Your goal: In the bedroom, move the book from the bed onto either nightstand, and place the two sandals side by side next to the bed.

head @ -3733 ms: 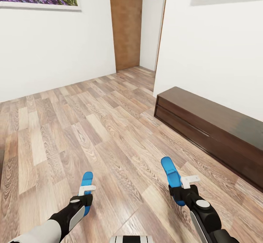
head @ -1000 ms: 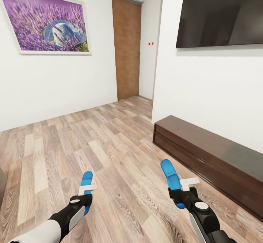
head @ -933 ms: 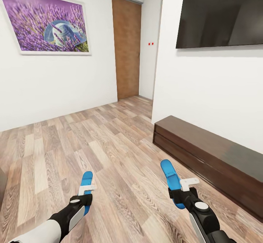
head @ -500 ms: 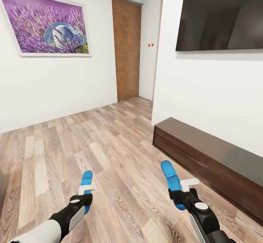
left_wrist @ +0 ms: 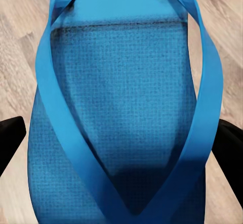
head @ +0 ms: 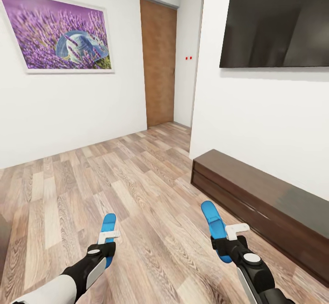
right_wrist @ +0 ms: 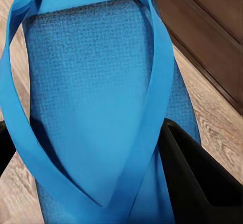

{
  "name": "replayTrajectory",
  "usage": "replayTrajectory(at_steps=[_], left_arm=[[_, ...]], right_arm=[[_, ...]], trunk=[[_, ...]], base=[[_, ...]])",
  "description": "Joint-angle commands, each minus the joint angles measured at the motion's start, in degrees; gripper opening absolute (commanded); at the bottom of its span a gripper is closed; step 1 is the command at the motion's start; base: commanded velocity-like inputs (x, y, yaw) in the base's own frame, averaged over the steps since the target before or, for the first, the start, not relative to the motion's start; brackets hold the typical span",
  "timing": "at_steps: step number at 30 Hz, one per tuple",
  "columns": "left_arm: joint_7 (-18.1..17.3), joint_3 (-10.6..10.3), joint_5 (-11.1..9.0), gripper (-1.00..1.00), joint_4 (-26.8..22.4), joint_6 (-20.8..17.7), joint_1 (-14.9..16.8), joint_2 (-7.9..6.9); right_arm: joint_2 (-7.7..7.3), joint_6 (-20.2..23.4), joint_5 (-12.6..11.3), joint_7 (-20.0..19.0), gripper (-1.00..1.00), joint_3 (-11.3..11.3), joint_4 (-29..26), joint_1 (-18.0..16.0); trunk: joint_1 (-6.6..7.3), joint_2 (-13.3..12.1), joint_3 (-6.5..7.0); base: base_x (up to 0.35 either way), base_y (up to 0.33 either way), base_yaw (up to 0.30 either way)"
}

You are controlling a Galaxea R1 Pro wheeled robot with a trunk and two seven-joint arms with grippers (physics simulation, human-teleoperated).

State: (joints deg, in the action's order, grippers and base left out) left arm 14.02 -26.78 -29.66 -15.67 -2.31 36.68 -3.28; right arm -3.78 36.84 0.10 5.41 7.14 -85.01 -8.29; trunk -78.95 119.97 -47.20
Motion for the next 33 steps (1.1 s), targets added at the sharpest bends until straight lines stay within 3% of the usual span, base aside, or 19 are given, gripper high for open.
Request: replayTrajectory(at_steps=[1, 33], left_arm=[[0.39, -0.47, -0.4, -1.0, -0.15, -0.26, 0.0, -0.06], [0.39, -0.47, -0.4, -1.0, -0.15, -0.23, 0.01, -0.06]], right_arm=[[-0.07, 0.33, -0.19, 0.48, -1.0, 0.16, -0.07, -0.05], [0.26, 0.33, -0.22, 0.39, -1.0, 0.5, 0.29, -0.06]], trunk=[[0.23, -0.39, 0.13], [7.26, -13.23, 5.87]], base=[[0.0, 0.0, 0.0], [0.0, 0.0, 0.0]])
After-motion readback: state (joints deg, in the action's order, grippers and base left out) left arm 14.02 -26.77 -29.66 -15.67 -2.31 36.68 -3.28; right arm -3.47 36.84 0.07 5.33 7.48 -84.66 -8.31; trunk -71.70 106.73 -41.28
